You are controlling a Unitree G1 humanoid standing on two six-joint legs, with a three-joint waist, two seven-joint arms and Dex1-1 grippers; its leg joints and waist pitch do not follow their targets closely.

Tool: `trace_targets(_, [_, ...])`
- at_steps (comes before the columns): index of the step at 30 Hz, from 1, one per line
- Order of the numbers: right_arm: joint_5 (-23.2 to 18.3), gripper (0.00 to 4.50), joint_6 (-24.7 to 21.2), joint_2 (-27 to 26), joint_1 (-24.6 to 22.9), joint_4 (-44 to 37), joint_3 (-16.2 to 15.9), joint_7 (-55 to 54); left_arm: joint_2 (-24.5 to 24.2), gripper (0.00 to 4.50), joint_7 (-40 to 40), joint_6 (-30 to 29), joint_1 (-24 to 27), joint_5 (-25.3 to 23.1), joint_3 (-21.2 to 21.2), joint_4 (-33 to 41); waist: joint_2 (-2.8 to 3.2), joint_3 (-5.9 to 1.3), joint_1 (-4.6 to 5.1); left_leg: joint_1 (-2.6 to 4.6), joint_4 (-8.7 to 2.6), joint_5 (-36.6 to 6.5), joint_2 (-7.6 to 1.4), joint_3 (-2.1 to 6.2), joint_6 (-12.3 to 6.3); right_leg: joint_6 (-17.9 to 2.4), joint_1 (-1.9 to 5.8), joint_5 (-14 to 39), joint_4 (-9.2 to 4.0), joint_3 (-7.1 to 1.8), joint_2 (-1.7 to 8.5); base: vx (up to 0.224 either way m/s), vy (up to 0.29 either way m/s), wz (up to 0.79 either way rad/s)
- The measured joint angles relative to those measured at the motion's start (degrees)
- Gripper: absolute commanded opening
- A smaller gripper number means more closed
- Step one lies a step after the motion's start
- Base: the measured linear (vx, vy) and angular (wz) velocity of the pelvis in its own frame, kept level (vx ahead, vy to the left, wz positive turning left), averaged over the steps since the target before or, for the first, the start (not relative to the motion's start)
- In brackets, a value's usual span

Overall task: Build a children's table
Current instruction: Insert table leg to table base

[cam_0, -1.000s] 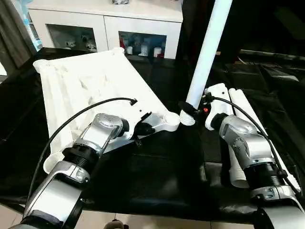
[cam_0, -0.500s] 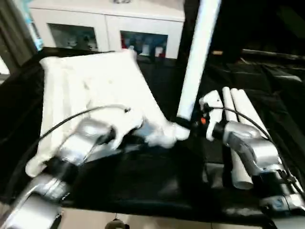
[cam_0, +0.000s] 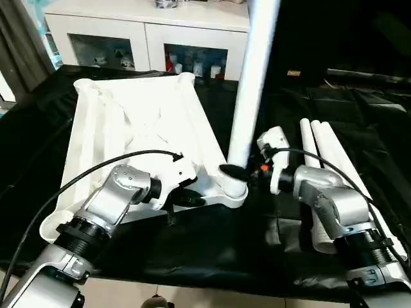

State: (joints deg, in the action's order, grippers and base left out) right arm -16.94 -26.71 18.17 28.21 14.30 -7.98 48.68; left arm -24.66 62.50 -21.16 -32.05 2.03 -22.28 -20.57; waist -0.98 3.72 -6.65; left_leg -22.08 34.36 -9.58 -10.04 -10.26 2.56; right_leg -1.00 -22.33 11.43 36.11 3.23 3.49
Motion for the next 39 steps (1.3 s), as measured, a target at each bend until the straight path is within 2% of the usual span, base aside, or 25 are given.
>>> trace_targets(12, [1.1,1.9,2.4,-1.3,0.8,3.2,0.3,-1.5,1.2,0.0,-1.5,1.1,0.9,-0.1,1.5,-0.3,0.13,-0.07,0.38,0.02,-0.07,0.0,0.0,0.0,0.0,0.0,-0.03,0.0,0.0,0.0,0.0,0.0,0.0,0.0])
trace_targets(23, [1.1,1.9,3.7,-3.1,1.0,5.1,0.6,-2.1,0.5,0.0,-1.7,1.4,3.2,-0.1,3.3,1.6,0.29,-0.15,1.49,0.05,-0.12,0.0,0.0,-0.01,0.0,0.0,-0.04,0.0,0.0,0.0,-0.01,0.0,0.0,0.0])
trace_targets(28, [1.1,1.9,3.8,-3.4,1.1,5.3,0.7,-2.0,0.3,0.0,-1.6,1.5,3.5,-0.1,3.4,1.9,0.29,-0.16,1.56,0.05,-0.13,0.0,0.0,-0.01,0.0,0.1,-0.06,0.0,0.0,0.0,-0.01,0.0,0.0,0.0])
trace_targets(29, [1.1,1.9,3.8,-3.4,1.2,5.5,0.7,-2.0,0.3,0.29,-1.6,1.3,3.5,-0.1,3.4,2.0,0.29,-0.16,1.57,0.05,-0.13,0.0,0.0,-0.01,0.0,0.1,-0.06,0.0,0.0,0.0,-0.01,0.0,0.0,0.0])
trace_targets(31, [1.0,1.9,4.0,-3.4,1.5,6.1,0.7,-1.9,0.3,0.57,-1.6,0.3,3.5,0.4,3.6,2.1,0.29,-0.16,1.58,0.05,-0.13,0.0,0.0,-0.01,0.0,0.1,-0.06,0.0,0.0,0.0,-0.01,0.0,0.0,0.0])
trace_targets(36, [1.1,1.9,4.4,-3.4,1.5,6.3,0.7,-2.0,0.1,0.89,-1.0,-0.9,3.5,1.0,3.9,2.6,0.05,-0.1,1.54,0.03,-0.11,0.0,0.0,-0.01,0.0,0.1,-0.05,0.0,-0.02,0.0,-0.01,0.0,0.0,0.0])
trace_targets(39, [1.1,1.9,4.4,-3.5,1.5,6.3,0.7,-2.0,0.3,0.89,-1.4,-0.7,3.5,0.9,3.8,2.5,0.05,-0.1,1.54,0.04,-0.11,0.0,0.0,-0.01,0.0,0.1,-0.05,0.0,-0.02,0.0,-0.01,0.0,0.0,0.0])
